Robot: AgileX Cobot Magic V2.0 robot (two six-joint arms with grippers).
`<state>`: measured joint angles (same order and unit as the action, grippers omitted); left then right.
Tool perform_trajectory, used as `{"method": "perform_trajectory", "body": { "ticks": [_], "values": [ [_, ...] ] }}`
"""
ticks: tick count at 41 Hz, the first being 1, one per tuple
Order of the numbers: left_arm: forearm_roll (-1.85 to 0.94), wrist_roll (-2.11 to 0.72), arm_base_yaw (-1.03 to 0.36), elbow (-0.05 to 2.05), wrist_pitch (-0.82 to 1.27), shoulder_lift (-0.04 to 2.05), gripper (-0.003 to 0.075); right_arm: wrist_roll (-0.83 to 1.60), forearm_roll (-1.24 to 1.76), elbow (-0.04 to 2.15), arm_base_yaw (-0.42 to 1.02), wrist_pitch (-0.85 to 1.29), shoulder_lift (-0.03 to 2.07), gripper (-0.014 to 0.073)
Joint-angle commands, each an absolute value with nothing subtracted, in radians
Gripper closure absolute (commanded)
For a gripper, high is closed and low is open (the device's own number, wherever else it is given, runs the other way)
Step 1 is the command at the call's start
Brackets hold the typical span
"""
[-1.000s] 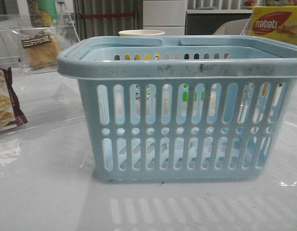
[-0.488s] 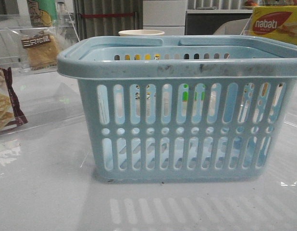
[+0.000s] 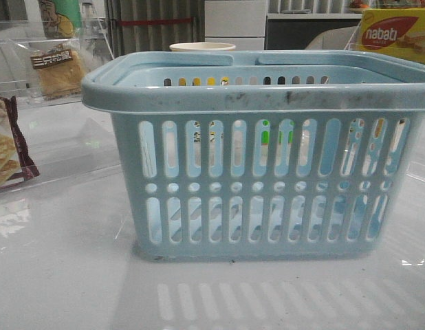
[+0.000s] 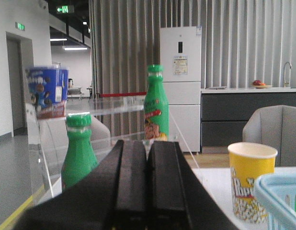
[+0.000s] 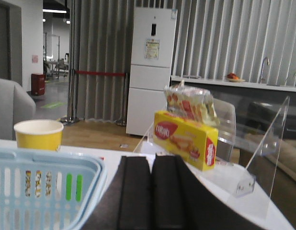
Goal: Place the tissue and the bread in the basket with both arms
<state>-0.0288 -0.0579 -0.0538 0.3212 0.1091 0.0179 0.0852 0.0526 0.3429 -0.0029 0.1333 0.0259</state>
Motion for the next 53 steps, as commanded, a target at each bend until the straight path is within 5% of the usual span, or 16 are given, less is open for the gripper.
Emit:
{"method": "perform_trajectory", "body": {
  "ticks": [1,14,38,43,50,53],
  "values": [
    [-0.036,-0.050,-0.053,0.478,0.116,0.094,0.0629,0.086,0.053,0.492,-0.006,0.148,0.114,0.0538],
    [-0.036,-0.050,-0.053,0.779,0.453,0.332,0.0629,0.086,0.053,0.763,-0.006,0.473,0.365,0.0538],
    [-0.045,-0.050,-0.053,0.648,0.634,0.494,0.0628,0.086,0.053,0.764,-0.006,0.728,0.625,0.0533],
    [-0.045,-0.050,-0.053,0.639,0.634,0.500,0.0501,0.086,0.052,0.764,-0.006,0.755,0.665,0.0414],
    [-0.045,-0.050,-0.053,0.639,0.629,0.500,0.0136,0.086,0.051,0.764,-0.006,0.758,0.709,0.0062],
    [-0.045,-0.050,-0.053,0.639,0.628,0.500,0.0100,0.086,0.051,0.764,-0.006,0.757,0.723,0.0000]
  ]
}}
